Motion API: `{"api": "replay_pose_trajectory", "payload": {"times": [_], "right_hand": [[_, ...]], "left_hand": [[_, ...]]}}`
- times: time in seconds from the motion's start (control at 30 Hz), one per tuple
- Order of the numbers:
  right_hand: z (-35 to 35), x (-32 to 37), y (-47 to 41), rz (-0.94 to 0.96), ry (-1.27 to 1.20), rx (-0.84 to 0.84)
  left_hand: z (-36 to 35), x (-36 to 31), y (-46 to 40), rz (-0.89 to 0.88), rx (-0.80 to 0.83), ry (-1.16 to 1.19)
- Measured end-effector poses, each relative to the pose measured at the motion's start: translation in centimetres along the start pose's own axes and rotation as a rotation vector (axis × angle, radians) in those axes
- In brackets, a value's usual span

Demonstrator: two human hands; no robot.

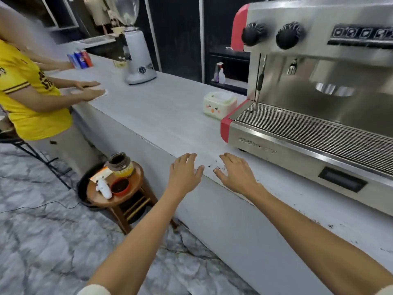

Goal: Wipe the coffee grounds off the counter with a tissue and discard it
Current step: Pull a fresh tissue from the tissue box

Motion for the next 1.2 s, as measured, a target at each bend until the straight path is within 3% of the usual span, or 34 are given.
{"api": "replay_pose_trajectory", "payload": {"times": [0.5,1.2], "right_hand": [[-4.5,5.4,-8.5,-0.119,0.010,0.000],[-6.7,1.0,-21.5,-0.303,-0.154,-0.154]], "left_hand": [[0.2,10.3,-7.9,-0.101,0.030,0.056],[-3.0,10.0,-24.8,-0.211,0.092,0.115]]}}
Point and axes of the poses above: each hand's wrist, its own y-axis away from the middle knuckle, its own z-axis out of the back of the hand, x = y × z, the point moved 2 cm from there along -y, towards the middle knuckle, and after that the axes turned 7 degrees about -y, right-handed, at the moved point
